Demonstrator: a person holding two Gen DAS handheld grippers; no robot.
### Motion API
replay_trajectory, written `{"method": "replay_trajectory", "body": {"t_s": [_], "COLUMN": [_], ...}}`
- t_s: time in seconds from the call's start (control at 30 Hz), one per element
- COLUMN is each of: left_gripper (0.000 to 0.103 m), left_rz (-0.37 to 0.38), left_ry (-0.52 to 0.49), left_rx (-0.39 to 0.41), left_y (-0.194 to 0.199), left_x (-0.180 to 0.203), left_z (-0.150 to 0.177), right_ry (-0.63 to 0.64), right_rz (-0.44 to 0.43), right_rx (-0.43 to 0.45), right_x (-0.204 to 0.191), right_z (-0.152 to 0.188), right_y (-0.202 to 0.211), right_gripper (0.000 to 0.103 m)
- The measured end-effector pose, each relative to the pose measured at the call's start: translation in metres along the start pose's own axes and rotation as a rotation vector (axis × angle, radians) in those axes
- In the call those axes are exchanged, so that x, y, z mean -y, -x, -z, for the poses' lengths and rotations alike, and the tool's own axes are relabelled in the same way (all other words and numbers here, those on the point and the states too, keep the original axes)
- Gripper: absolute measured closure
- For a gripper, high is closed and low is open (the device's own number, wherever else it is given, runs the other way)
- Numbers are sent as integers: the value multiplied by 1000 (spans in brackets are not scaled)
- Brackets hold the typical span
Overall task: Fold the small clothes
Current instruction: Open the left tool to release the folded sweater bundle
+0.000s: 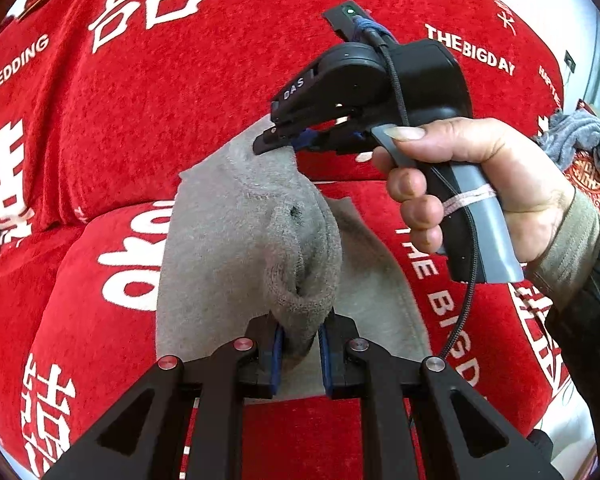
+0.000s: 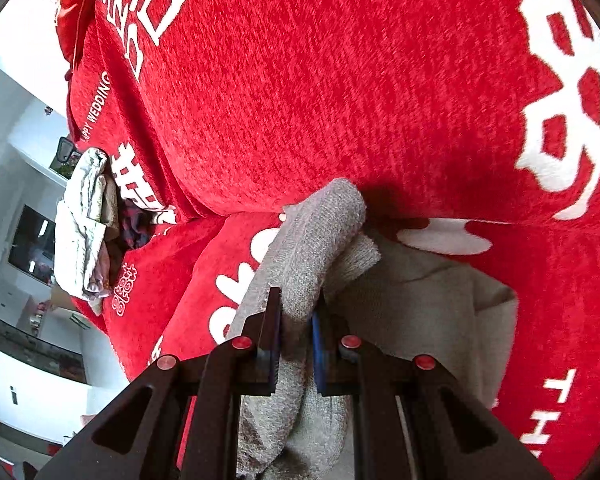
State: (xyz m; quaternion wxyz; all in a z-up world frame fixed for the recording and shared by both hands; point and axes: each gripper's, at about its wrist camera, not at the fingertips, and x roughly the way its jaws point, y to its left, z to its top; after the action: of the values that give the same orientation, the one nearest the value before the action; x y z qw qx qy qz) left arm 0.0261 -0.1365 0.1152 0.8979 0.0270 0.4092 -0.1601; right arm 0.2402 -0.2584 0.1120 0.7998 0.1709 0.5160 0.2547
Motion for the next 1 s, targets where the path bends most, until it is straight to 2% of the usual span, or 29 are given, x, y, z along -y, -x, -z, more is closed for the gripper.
{"method": "replay_trajectory", "body": {"t_s": [0.53,0.7,0.9,0.93,0.97,1.0], "left_gripper": [87,87,86,81,59,47], "left_rz": [29,24,-39,-54,-55,-32], "left_ry": [-126,-161,-230,-244,-252,-253], "left_rx": [-39,-107,-177,-179,-179,-183], "left_y": [-20,-47,-76,-78,-78,-77], "left_x": [60,73,87,90,91,92], "left_z": [6,18,41,43,44,45], "right_ry": [1,-40,-107,-116,-117,-118], "right_rz": [58,89,120,115,115,117], "right_rx": [16,-2,-30,-25,-17,-14], "right_x": [38,64,99,102,103,103], "right_z": [5,14,34,35,36,37], "right_y": [28,16,-9,-10,-9,-8], "right_gripper": [89,89,89,88,88,87]}}
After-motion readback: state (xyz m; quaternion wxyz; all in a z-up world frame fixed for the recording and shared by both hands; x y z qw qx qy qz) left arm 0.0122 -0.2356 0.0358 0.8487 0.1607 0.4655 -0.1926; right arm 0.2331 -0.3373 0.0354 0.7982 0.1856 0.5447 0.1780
